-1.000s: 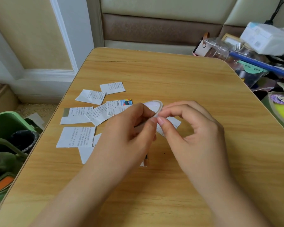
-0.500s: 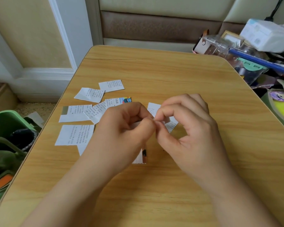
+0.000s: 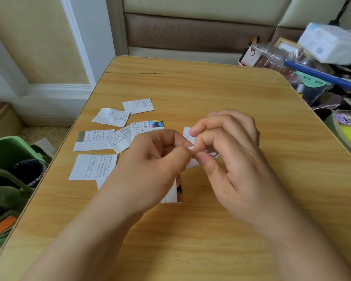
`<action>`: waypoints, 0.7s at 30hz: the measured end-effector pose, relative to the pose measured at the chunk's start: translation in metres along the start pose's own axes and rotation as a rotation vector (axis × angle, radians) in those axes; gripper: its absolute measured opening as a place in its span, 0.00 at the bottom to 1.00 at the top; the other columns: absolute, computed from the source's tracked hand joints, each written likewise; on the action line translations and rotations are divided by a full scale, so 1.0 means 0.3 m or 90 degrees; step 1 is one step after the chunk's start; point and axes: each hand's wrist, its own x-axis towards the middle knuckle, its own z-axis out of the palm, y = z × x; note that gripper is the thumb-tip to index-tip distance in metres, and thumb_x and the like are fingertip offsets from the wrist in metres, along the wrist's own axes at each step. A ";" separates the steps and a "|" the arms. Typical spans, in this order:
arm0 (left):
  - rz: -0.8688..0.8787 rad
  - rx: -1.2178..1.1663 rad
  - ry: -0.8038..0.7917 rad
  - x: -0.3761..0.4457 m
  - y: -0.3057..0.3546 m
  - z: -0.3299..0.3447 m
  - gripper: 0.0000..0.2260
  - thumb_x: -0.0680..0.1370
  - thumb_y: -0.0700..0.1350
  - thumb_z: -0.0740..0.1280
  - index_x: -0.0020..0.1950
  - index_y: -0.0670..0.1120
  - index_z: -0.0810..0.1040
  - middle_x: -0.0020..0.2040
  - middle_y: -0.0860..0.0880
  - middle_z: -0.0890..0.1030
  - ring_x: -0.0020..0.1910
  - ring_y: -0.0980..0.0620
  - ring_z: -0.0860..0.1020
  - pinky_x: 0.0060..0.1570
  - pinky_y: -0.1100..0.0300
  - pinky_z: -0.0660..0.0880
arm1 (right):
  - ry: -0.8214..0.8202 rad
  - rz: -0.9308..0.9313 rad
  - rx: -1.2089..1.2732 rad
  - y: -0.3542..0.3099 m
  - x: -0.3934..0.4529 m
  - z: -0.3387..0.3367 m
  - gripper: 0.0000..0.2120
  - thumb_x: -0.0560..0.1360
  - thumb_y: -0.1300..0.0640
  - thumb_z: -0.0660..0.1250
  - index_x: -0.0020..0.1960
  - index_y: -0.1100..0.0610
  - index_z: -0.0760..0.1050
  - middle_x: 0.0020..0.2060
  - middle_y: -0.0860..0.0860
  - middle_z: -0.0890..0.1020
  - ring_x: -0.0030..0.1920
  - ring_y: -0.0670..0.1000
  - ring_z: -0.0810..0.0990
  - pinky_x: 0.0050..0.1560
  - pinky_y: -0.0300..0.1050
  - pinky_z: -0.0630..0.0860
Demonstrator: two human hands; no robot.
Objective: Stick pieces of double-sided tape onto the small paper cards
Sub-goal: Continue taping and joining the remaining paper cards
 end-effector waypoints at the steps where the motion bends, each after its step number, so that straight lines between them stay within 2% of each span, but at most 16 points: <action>1: -0.006 -0.021 0.006 0.005 -0.002 -0.003 0.07 0.70 0.46 0.64 0.32 0.49 0.78 0.25 0.54 0.68 0.27 0.55 0.63 0.32 0.62 0.62 | -0.011 0.004 0.015 -0.001 -0.003 -0.008 0.05 0.76 0.60 0.60 0.45 0.59 0.74 0.54 0.47 0.76 0.63 0.53 0.68 0.62 0.55 0.66; 3: -0.027 -0.076 0.041 0.018 -0.003 -0.020 0.09 0.72 0.45 0.66 0.31 0.51 0.78 0.24 0.55 0.67 0.25 0.57 0.62 0.28 0.67 0.61 | -0.039 0.028 0.069 -0.003 -0.012 -0.030 0.05 0.76 0.58 0.60 0.45 0.56 0.73 0.57 0.44 0.74 0.66 0.51 0.65 0.66 0.48 0.62; 5: -0.026 -0.116 0.066 0.023 0.003 -0.035 0.08 0.72 0.47 0.64 0.33 0.52 0.78 0.24 0.56 0.66 0.24 0.58 0.62 0.24 0.68 0.60 | -0.045 0.093 0.172 -0.002 -0.020 -0.048 0.04 0.76 0.55 0.60 0.47 0.53 0.74 0.60 0.41 0.72 0.68 0.49 0.66 0.67 0.41 0.61; 7: -0.031 -0.151 0.093 0.024 -0.001 -0.033 0.02 0.74 0.47 0.66 0.43 0.53 0.77 0.26 0.55 0.68 0.26 0.57 0.64 0.28 0.65 0.62 | -0.022 0.198 0.342 0.006 -0.021 -0.060 0.07 0.75 0.52 0.61 0.50 0.50 0.76 0.60 0.40 0.73 0.67 0.46 0.69 0.65 0.39 0.63; 9: -0.045 -0.170 0.116 0.019 -0.011 -0.021 0.13 0.74 0.45 0.67 0.56 0.55 0.74 0.27 0.54 0.70 0.28 0.58 0.68 0.35 0.62 0.64 | 0.024 0.295 0.521 0.013 -0.014 -0.059 0.10 0.73 0.52 0.63 0.50 0.48 0.81 0.59 0.41 0.76 0.64 0.42 0.71 0.62 0.39 0.66; 10: -0.032 -0.187 0.112 0.019 -0.015 -0.015 0.17 0.73 0.43 0.67 0.60 0.57 0.72 0.27 0.54 0.70 0.29 0.58 0.69 0.37 0.63 0.66 | 0.050 0.340 0.596 0.015 -0.010 -0.056 0.11 0.72 0.55 0.64 0.50 0.48 0.82 0.58 0.41 0.77 0.62 0.41 0.73 0.59 0.40 0.66; 12: -0.002 -0.228 0.099 0.019 -0.005 -0.002 0.18 0.72 0.42 0.65 0.58 0.58 0.75 0.28 0.53 0.71 0.30 0.57 0.70 0.39 0.66 0.68 | 0.073 0.413 0.705 0.017 -0.006 -0.046 0.15 0.71 0.58 0.61 0.48 0.49 0.84 0.55 0.44 0.80 0.57 0.42 0.74 0.56 0.42 0.65; 15: -0.007 -0.284 0.065 0.019 0.000 0.007 0.12 0.71 0.41 0.64 0.49 0.53 0.82 0.32 0.51 0.71 0.33 0.55 0.68 0.43 0.57 0.65 | 0.043 0.448 0.788 0.004 -0.001 -0.037 0.17 0.69 0.59 0.58 0.48 0.49 0.84 0.53 0.44 0.81 0.54 0.43 0.75 0.56 0.45 0.63; 18: -0.027 -0.324 0.024 0.012 0.002 0.013 0.11 0.70 0.41 0.64 0.47 0.48 0.85 0.34 0.52 0.71 0.33 0.56 0.69 0.43 0.59 0.68 | 0.016 0.433 0.841 -0.004 0.001 -0.034 0.17 0.69 0.58 0.59 0.50 0.49 0.84 0.54 0.44 0.81 0.56 0.43 0.76 0.55 0.45 0.66; 21: -0.044 -0.355 -0.001 0.008 0.010 0.015 0.12 0.70 0.41 0.64 0.47 0.46 0.86 0.32 0.54 0.75 0.32 0.58 0.71 0.41 0.61 0.69 | -0.004 0.416 0.821 0.001 -0.004 -0.028 0.19 0.67 0.59 0.62 0.55 0.51 0.82 0.61 0.50 0.77 0.61 0.48 0.71 0.60 0.50 0.62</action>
